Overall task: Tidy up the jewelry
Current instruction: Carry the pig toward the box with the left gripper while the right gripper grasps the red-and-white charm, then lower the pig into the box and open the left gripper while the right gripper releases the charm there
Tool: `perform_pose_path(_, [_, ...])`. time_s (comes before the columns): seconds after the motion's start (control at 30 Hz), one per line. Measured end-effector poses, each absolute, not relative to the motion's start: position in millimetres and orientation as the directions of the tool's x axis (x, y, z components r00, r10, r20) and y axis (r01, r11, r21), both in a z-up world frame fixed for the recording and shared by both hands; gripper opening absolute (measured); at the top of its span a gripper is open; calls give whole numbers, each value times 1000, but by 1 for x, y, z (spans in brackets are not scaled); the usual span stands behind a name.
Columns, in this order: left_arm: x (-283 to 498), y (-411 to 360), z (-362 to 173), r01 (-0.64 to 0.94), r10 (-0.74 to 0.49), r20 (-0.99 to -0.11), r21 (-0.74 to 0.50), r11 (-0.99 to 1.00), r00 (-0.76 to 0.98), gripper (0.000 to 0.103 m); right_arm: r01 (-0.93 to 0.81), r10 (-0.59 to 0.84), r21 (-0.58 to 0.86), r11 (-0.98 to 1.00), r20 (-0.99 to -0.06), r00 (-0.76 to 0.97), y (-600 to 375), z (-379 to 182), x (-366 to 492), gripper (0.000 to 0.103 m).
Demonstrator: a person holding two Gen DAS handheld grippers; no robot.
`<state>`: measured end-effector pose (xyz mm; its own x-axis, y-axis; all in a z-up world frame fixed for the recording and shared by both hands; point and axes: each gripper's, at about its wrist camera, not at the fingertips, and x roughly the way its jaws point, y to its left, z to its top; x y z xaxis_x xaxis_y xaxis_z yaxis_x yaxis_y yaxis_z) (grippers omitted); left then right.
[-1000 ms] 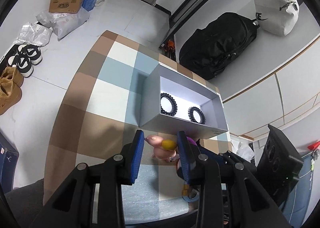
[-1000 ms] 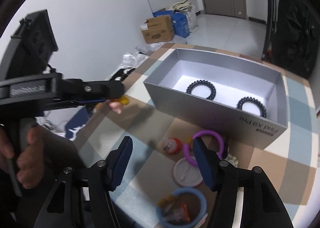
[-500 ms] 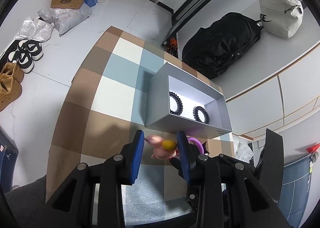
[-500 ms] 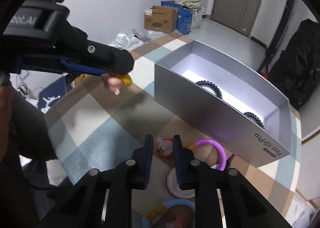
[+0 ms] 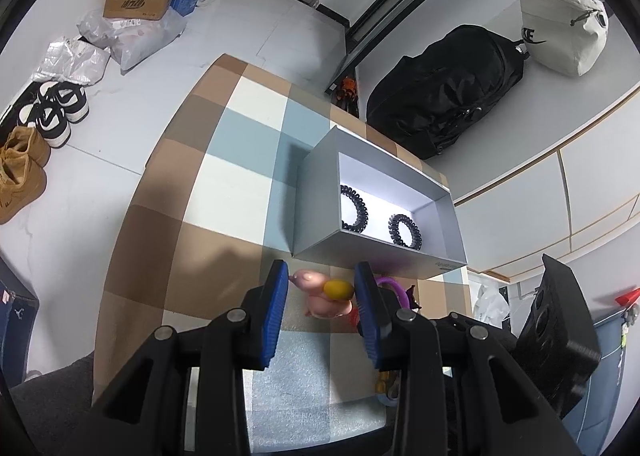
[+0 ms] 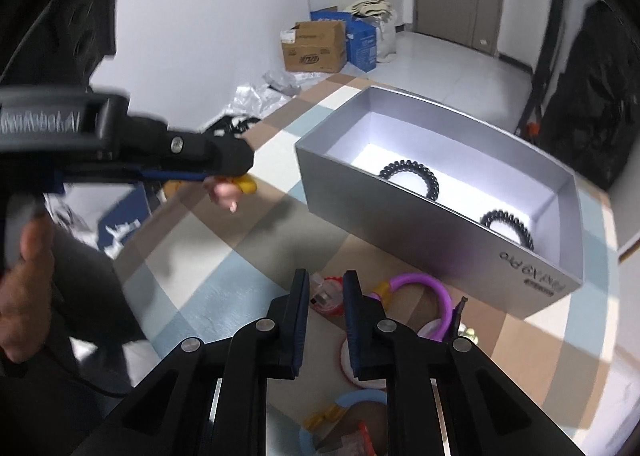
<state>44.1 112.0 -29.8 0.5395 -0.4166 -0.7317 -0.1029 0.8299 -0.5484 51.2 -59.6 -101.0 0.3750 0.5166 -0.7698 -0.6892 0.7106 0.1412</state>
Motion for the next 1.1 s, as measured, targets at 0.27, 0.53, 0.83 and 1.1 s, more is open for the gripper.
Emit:
perform_pose_path(0.27, [46,107,-20,-94,-406,-717,-546,833,566,28,-634,605,286,718,-707,366,-82,-85,61,16])
perform_pose_path(0.53, [53,94,-8,-79,-416,-691,-562,823,591,28,-609,662,364,705,-647,379,-101,-66,66,16])
perform_pose_path(0.83, [76,64,7,-29,-411,-669,-543,839,619,28,-539,679,431,724,-585,443,-134,-46,85,16])
perform_pose_path(1.1, [108,45,0,-19,-427,-682,-542,840,594,28,-435,665,503,747,-568,485,-163,-43,118,16])
